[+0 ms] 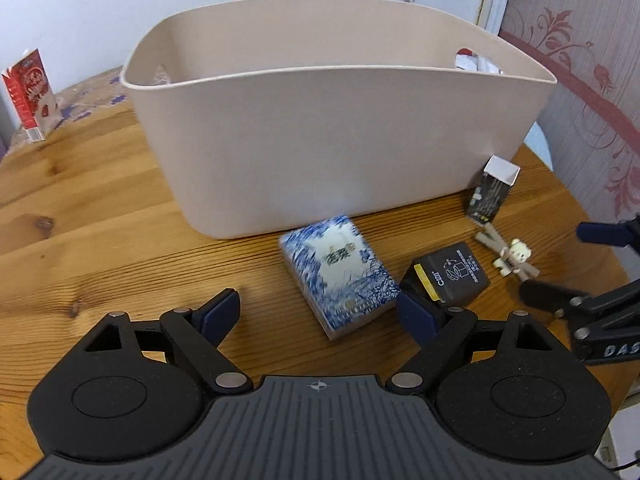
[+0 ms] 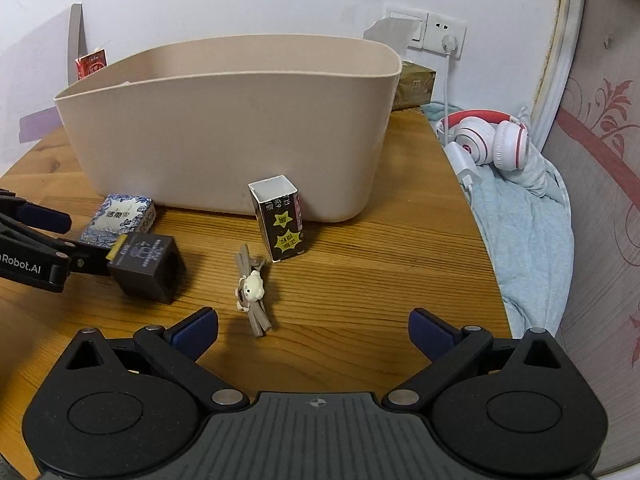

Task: Organize objects
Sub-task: 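Grasp the blue-white patterned box with left gripper while right gripper grasps the figurine keychain, then lift the patterned box and keychain and carry them over the basket, then open both grippers to drop the box and keychain into the basket, then grasp the black yellow-striped box with left gripper while right gripper grasps the small star box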

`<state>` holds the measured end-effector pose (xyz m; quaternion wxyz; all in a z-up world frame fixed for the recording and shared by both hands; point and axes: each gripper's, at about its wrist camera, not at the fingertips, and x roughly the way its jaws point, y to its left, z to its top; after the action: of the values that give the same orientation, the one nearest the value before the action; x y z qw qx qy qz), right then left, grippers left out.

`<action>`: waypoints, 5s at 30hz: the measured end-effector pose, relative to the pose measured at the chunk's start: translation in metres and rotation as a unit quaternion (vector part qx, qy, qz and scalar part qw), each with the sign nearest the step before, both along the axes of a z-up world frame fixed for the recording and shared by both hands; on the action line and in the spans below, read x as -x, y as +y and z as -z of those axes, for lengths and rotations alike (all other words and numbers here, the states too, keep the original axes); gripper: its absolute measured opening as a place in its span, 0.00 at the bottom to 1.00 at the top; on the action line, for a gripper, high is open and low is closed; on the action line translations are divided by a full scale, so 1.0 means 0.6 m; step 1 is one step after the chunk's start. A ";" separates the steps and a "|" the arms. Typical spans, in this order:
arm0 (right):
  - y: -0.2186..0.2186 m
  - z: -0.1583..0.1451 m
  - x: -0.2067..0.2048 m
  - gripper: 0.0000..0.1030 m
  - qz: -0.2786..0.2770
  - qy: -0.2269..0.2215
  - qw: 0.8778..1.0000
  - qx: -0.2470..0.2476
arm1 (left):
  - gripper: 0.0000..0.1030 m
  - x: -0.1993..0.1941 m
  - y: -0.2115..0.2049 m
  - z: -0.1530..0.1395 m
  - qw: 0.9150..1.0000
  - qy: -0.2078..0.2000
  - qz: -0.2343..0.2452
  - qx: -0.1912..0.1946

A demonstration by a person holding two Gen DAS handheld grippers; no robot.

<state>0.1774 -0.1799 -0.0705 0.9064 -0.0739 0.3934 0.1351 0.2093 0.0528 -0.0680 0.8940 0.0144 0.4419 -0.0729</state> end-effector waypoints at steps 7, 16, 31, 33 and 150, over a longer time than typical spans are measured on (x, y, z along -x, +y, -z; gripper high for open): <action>0.018 0.011 -0.008 0.90 -0.018 -0.006 1.000 0.017 | 0.85 -0.018 -0.004 0.014 1.000 -0.002 -0.018 0.001; 0.031 0.006 -0.011 0.34 -0.041 -0.014 0.999 0.002 | 0.68 -0.016 -0.001 0.017 0.999 -0.019 -0.024 -0.021; 0.025 -0.015 0.030 0.10 -0.048 -0.028 0.998 -0.009 | 0.66 0.037 0.014 -0.013 0.998 -0.043 -0.024 -0.029; 0.022 -0.027 0.038 0.10 -0.048 -0.036 0.998 -0.012 | 0.66 0.047 0.016 -0.024 0.998 -0.048 -0.021 -0.028; -0.012 -0.011 -0.011 0.94 -0.016 -0.037 0.999 0.019 | 0.85 0.013 -0.108 0.039 0.998 -0.060 -0.026 -0.020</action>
<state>0.1838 -0.1871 -0.0639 0.9164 -0.1025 0.3611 0.1390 0.2017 -0.0118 -0.0911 0.9202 0.0254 0.3888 -0.0391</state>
